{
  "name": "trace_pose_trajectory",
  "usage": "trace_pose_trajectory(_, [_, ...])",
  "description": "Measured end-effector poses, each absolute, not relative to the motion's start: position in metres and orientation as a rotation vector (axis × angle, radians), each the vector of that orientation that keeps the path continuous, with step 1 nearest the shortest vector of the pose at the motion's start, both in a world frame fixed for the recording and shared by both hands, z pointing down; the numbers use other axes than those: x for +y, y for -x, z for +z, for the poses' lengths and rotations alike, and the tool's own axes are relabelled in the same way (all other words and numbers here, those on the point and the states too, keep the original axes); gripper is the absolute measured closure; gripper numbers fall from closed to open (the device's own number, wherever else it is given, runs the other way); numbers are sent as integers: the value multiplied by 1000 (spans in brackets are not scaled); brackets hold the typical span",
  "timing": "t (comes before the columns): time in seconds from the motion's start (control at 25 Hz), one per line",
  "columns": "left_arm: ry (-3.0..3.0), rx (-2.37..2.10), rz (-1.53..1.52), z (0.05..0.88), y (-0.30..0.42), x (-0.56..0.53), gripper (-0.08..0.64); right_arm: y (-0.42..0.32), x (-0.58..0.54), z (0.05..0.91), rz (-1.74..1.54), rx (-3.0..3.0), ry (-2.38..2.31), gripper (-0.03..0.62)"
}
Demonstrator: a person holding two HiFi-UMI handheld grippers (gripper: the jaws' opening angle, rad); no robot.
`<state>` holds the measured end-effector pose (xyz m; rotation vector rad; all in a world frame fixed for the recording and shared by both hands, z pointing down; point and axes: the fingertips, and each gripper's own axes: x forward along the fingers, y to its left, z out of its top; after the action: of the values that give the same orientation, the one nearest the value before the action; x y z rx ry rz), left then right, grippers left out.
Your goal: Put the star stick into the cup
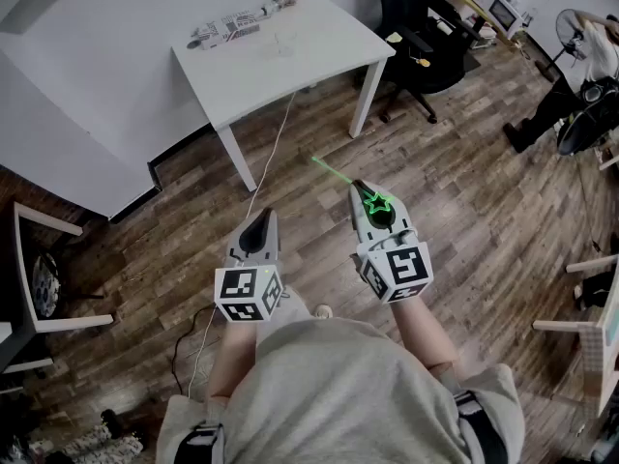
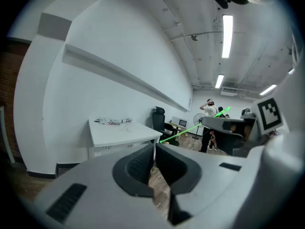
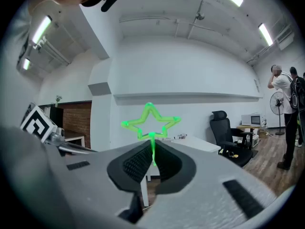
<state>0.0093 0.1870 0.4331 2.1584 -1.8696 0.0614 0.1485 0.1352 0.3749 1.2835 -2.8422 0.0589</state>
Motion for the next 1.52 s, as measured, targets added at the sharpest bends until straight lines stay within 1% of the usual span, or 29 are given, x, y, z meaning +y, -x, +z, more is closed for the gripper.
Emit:
trace_pose_trajectory(0.2, [-2185, -1859, 73, 427, -31, 213, 545, -165, 159, 371, 69, -2861, -1295, 578])
trace_pose_trajectory(0.64, [-2128, -1929, 85, 420, -25, 240, 545, -159, 183, 363, 46, -2915, -1222, 578])
trace_pose_trajectory(0.92, [-2125, -1946, 72, 420, -40, 252, 545, -174, 192, 362, 54, -2940, -1212, 577])
trace_pose_trajectory(1.2, [-2126, -1953, 72, 419, -50, 258, 545, -183, 197, 364, 64, -2950, -1200, 577])
trace_pose_trajectory(1.52, [-2123, -1933, 64, 428, -43, 239, 545, -178, 178, 366, 74, -2950, -1219, 577])
